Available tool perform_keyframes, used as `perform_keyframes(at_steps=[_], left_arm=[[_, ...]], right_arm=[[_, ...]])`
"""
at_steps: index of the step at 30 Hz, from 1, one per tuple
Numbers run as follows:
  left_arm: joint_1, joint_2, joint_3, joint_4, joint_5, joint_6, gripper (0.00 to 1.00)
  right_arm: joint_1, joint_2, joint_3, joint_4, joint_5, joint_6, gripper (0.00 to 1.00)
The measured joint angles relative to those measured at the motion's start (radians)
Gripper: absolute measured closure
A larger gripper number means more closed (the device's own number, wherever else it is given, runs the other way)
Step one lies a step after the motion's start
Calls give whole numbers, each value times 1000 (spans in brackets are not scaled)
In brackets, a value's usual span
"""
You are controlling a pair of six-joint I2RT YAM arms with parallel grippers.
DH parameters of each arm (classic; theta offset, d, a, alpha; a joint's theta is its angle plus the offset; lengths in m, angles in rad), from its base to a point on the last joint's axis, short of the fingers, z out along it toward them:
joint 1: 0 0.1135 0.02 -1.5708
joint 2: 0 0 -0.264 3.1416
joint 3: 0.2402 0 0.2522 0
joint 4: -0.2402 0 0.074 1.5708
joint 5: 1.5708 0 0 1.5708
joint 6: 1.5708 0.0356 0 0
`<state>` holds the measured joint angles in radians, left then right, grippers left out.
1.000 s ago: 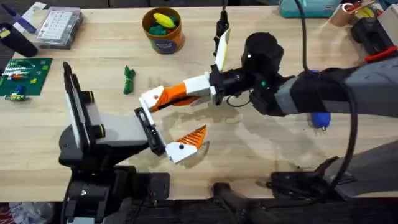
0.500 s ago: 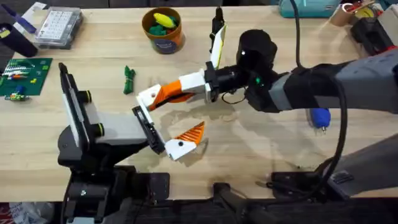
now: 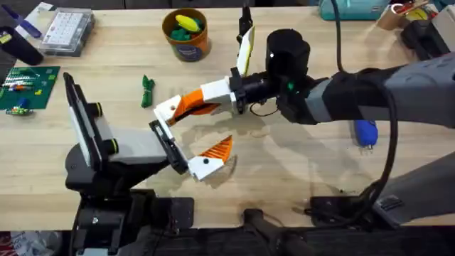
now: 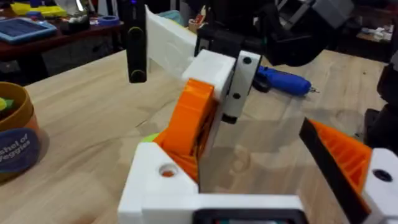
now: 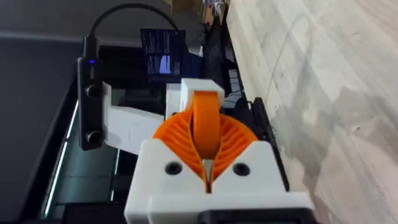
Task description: Pick up the gripper from the table and insert it into the empty holder that is missing its gripper. Then pick up a screw, insert it into the mounting hole, and use the screwdriver to tighten it. Finally, clean up the table by picking up the vegetable and placing it into the bucket.
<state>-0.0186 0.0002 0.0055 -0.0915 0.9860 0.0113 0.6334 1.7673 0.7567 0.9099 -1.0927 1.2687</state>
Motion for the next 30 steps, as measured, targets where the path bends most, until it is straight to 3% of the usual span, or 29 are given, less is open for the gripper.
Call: perform_keyframes(at_steps=[30], left_arm=[[0, 1, 0, 2, -19, -8, 13]], right_arm=[[8, 0, 23, -43, 23, -23, 987]])
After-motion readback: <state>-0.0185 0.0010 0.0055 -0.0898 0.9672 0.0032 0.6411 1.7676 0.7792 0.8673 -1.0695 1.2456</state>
